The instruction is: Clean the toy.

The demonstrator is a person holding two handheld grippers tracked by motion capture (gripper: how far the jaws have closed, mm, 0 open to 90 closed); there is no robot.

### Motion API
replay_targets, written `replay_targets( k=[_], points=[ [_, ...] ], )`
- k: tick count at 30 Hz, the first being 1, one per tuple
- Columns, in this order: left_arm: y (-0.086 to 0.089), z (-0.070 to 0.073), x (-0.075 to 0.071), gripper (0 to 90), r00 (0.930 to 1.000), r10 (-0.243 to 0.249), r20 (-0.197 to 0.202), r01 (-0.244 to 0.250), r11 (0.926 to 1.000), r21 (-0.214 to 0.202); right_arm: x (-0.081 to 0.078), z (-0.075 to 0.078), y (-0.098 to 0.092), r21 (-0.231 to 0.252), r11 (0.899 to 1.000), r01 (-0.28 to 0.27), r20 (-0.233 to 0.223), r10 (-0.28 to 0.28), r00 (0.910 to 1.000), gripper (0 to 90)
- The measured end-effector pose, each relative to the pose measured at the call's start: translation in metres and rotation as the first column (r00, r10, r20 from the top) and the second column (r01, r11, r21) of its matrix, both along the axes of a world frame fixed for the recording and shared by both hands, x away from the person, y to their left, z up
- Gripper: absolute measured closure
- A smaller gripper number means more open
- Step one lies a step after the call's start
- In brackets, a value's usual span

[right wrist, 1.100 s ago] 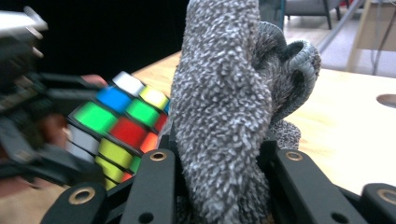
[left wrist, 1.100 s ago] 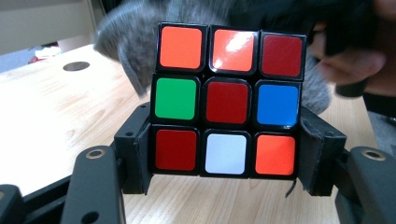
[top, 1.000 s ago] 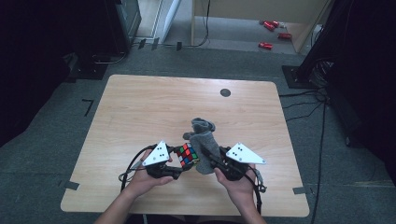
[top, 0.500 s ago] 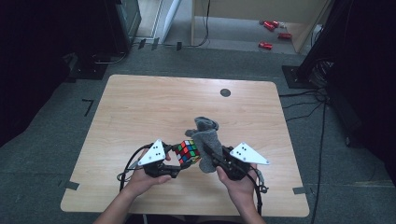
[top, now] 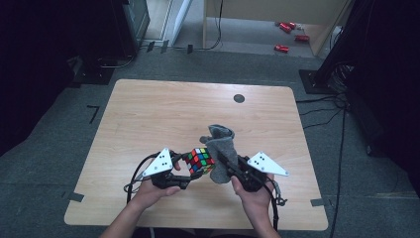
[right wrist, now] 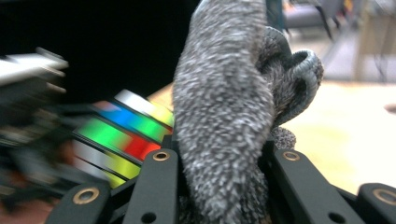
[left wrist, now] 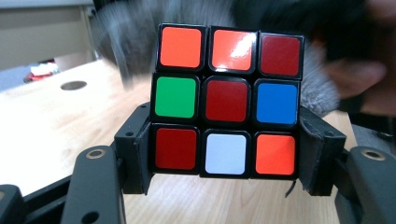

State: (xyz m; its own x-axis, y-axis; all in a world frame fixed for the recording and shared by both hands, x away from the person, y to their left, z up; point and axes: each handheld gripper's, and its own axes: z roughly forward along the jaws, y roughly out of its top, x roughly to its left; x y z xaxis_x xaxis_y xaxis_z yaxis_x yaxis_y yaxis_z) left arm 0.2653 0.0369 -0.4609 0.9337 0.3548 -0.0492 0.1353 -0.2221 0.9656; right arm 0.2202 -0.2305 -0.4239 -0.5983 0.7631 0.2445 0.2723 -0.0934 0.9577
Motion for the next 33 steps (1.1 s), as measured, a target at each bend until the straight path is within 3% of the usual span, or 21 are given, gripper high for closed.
replay_targets(
  k=[2,4,5,7,10,12,14,18,21,24,25,26,27,30,31,33],
  points=[
    [-0.003,0.001,-0.002,34.8,0.9999,-0.012,0.007,0.012,0.9999,-0.002,-0.007,0.008,0.013,-0.003,0.998,-0.067,0.039,0.067,0.997,71.9],
    [-0.002,0.003,-0.003,34.8,0.9998,-0.019,0.001,0.019,0.9997,-0.017,-0.009,0.007,0.019,-0.011,0.997,-0.073,0.046,0.073,0.9963,71.7],
    [0.001,0.003,-0.002,34.8,0.9998,-0.021,-0.007,0.02,0.9993,-0.033,-0.008,0.006,0.017,0.01,0.997,-0.076,0.042,0.076,0.9962,71.7],
    [0.007,0.004,0.001,34.8,0.9996,-0.016,-0.024,0.015,0.9979,-0.064,0.0,-0.001,0.007,0.021,0.999,-0.036,-0.003,0.036,0.9993,72.1],
    [0.014,0.007,0.005,34.8,0.9978,-0.024,-0.062,0.015,0.9883,-0.152,0.008,-0.01,-0.01,0.067,0.998,0.022,-0.073,-0.017,0.9972,72.5],
    [0.014,0.007,0.005,34.8,0.9975,-0.031,-0.063,0.02,0.9858,-0.167,0.009,-0.013,-0.013,0.111,0.994,0.017,-0.086,-0.007,0.9963,72.4],
    [0.013,0.006,0.004,34.8,0.9974,-0.029,-0.065,0.017,0.985,-0.172,0.009,-0.012,-0.008,0.153,0.988,-0.026,-0.088,0.04,0.9953,72.4],
    [0.018,0.005,0.008,34.8,0.9957,-0.023,-0.09,0.004,0.9789,-0.205,0.009,-0.019,0.0,0.182,0.98,-0.084,-0.097,0.103,0.99,72.9],
    [0.026,0.007,0.012,34.8,0.9935,-0.017,-0.112,-0.01,0.9702,-0.242,0.011,-0.027,0.004,0.186,0.967,-0.172,-0.105,0.194,0.9754,72.9],
    [0.035,0.009,0.016,34.8,0.9909,-0.001,-0.135,-0.037,0.9601,-0.277,0.014,-0.035,0.012,0.144,0.951,-0.273,-0.117,0.29,0.9498,72.6],
    [0.038,0.01,0.017,34.8,0.9907,0.004,-0.136,-0.043,0.958,-0.284,0.015,-0.037,0.013,0.12,0.951,-0.287,-0.123,0.301,0.9458,72.5],
    [0.039,0.011,0.018,34.7,0.9902,0.004,-0.139,-0.045,0.9557,-0.291,0.015,-0.038,0.014,0.092,0.953,-0.287,-0.121,0.297,0.9472,72.4],
    [0.04,0.011,0.018,34.8,0.9904,0.0,-0.139,-0.041,0.9564,-0.289,0.015,-0.038,0.014,0.076,0.96,-0.271,-0.11,0.278,0.9542,72.3],
    [0.038,0.009,0.019,34.7,0.9886,-0.027,-0.148,-0.013,0.9644,-0.264,0.014,-0.028,0.002,0.132,0.969,-0.208,-0.046,0.215,0.9754,72.2],
    [0.035,0.008,0.018,34.7,0.9876,-0.036,-0.153,-0.004,0.9679,-0.251,0.013,-0.026,0.0,0.139,0.97,-0.201,-0.023,0.206,0.9782,72.1],
    [0.032,0.006,0.019,34.7,0.9855,-0.05,-0.162,0.007,0.9669,-0.255,0.012,-0.021,-0.002,0.128,0.966,-0.224,0.021,0.223,0.9746,71.2]
  ],
)
